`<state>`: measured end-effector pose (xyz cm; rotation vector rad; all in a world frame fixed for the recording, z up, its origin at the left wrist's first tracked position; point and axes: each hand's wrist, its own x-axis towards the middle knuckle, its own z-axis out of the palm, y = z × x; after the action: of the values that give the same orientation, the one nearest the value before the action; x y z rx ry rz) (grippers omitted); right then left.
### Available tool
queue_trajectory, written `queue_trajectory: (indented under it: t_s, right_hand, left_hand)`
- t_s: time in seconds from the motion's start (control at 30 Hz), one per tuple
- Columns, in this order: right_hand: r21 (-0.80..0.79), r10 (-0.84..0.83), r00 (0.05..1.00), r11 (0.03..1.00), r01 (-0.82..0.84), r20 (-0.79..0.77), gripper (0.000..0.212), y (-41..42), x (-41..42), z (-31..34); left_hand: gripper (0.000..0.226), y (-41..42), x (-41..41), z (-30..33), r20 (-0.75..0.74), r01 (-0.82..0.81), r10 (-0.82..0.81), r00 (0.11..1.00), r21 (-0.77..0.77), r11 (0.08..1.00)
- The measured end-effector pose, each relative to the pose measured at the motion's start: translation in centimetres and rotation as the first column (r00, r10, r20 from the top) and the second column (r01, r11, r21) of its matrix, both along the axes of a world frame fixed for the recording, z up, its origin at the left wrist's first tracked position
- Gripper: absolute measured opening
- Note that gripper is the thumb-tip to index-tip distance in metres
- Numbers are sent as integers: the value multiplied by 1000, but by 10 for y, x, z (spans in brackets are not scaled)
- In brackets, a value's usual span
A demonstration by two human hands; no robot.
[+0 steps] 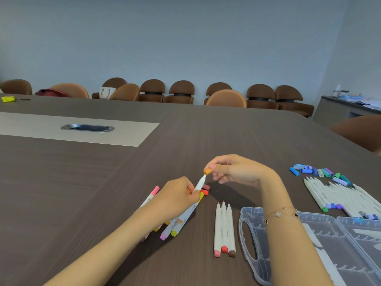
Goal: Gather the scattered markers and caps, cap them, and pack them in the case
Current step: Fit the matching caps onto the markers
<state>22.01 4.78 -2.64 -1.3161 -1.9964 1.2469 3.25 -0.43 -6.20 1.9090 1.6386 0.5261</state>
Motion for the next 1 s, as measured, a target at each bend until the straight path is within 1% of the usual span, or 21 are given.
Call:
queue_trajectory:
  t_s: [0.2, 0.3, 0.37, 0.43, 0.5, 0.6, 0.7, 0.8, 0.93, 0.97, 1.0]
  right_hand:
    - [50, 1, 999, 999, -3, 48, 17, 2, 0, -1]
    - [45, -21, 999, 999, 19, 31, 17, 3, -2, -2]
    - [3, -21, 1000, 1000, 21, -13, 17, 3, -5, -3]
    - [-52, -6, 997, 999, 3, -73, 17, 3, -7, -4]
    - [-52, 6, 996, 999, -10, -86, 19, 3, -8, -4]
    - [-35, -5, 994, 999, 1, -112, 20, 3, -10, -3]
    - [-21, -27, 993, 999, 24, -114, 21, 4, -16, -1]
    - [6, -27, 997, 1000, 28, -70, 23, 6, -23, 0]
    - [-38, 17, 1000, 999, -17, -3, 23, 6, -18, 1]
    - [-48, 29, 999, 998, -27, 30, 23, 5, -15, 2]
    - [-53, 33, 997, 998, -30, 73, 23, 3, -12, 4]
  left_hand:
    - [21, -2, -1, 1, 22, 10, -11, 1000, 43, 999]
    - [23, -3, 3, 5, 63, 23, -28, 998, 79, 997]
    - [24, -4, 5, 6, 112, 36, -45, 993, 81, 996]
    - [24, -5, 6, 8, 186, 38, -46, 982, 47, 998]
    - [24, -5, 8, 10, 288, 24, -17, 957, -22, 999]
    - [20, -6, 8, 12, 459, -16, 83, 885, -147, 989]
    - [17, -10, 8, 14, 564, -40, 157, 811, -213, 976]
    - [16, -11, 8, 19, 598, -32, 182, 781, -253, 967]
    - [16, -13, 11, 17, 609, 1, 211, 765, -328, 945]
    - [17, -13, 13, 15, 603, 3, 213, 769, -337, 942]
    - [18, -12, 14, 11, 571, -15, 205, 795, -320, 947]
